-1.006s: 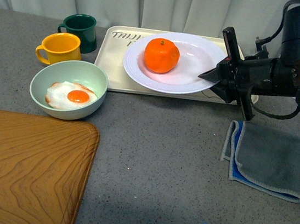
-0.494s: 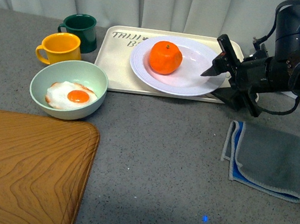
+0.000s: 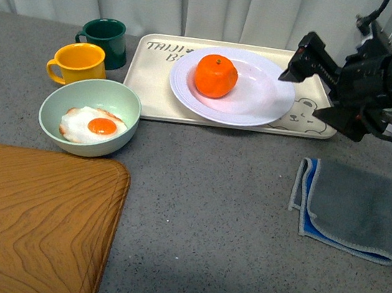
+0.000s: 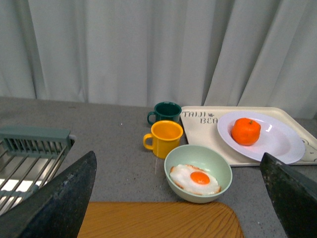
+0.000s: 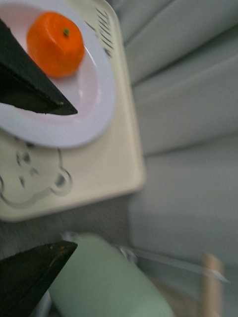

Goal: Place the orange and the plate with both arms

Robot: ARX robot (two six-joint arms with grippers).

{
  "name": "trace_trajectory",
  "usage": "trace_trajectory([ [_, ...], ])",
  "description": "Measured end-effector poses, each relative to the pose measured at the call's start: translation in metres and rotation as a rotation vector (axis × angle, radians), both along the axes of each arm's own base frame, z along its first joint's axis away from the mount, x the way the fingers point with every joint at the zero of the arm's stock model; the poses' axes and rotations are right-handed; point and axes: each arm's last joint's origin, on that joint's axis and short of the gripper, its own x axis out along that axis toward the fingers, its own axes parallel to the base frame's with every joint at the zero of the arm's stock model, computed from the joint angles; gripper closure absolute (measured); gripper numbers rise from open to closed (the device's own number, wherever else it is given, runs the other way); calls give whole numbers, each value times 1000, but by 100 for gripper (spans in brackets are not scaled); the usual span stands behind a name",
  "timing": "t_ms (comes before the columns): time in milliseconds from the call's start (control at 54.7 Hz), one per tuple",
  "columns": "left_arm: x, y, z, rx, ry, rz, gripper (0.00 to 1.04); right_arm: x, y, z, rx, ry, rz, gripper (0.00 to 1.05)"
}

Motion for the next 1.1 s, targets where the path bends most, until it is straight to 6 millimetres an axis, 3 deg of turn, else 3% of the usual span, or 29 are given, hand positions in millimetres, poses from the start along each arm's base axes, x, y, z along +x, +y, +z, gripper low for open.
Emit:
trace_trajectory([
  [165, 0, 0, 0, 0, 0, 1, 7, -53, -21, 32, -108, -236, -40, 59],
  [439, 0, 0, 0, 0, 0, 1, 7, -118, -39, 32, -156, -198, -31, 104],
  [860, 0, 0, 0, 0, 0, 1, 7, -187, -59, 50, -157, -207, -35, 104],
  [1098, 0, 0, 0, 0, 0, 1, 7, -209, -59, 50, -157, -201, -33, 104],
])
